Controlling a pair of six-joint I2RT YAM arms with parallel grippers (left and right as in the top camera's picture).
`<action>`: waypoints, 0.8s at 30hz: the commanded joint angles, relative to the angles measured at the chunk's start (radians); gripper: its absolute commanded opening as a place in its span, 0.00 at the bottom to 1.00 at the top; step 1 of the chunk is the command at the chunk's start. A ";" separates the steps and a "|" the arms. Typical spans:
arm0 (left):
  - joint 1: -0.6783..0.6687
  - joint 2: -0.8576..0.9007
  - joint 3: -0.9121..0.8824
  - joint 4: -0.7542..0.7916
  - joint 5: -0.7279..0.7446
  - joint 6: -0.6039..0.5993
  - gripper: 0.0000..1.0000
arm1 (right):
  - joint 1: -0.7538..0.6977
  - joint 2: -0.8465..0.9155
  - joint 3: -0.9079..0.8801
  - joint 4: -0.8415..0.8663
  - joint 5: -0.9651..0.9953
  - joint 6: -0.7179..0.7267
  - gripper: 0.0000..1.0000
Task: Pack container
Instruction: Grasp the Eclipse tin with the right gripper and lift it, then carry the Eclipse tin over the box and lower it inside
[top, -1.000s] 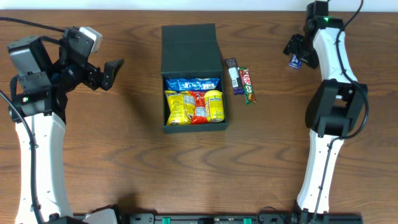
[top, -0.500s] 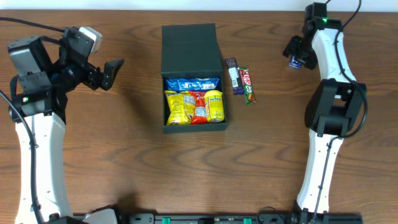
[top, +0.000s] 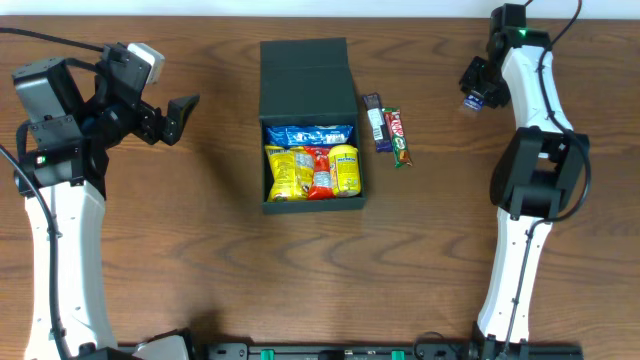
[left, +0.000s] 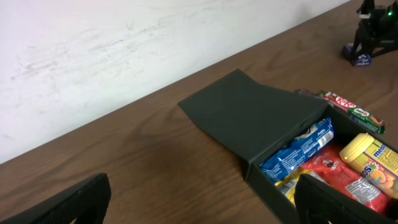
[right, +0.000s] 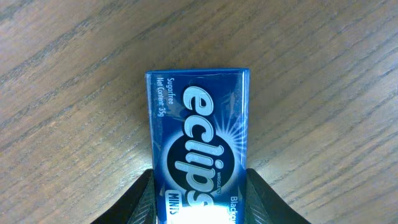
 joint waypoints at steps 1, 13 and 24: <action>-0.004 0.006 0.006 0.003 0.000 -0.003 0.95 | -0.008 0.006 0.029 -0.021 -0.012 -0.005 0.07; -0.004 0.006 0.006 0.003 0.000 -0.003 0.95 | 0.109 -0.132 0.350 -0.240 -0.026 -0.233 0.01; -0.004 0.006 0.006 0.003 -0.007 0.005 0.95 | 0.375 -0.181 0.352 -0.330 -0.172 -0.484 0.01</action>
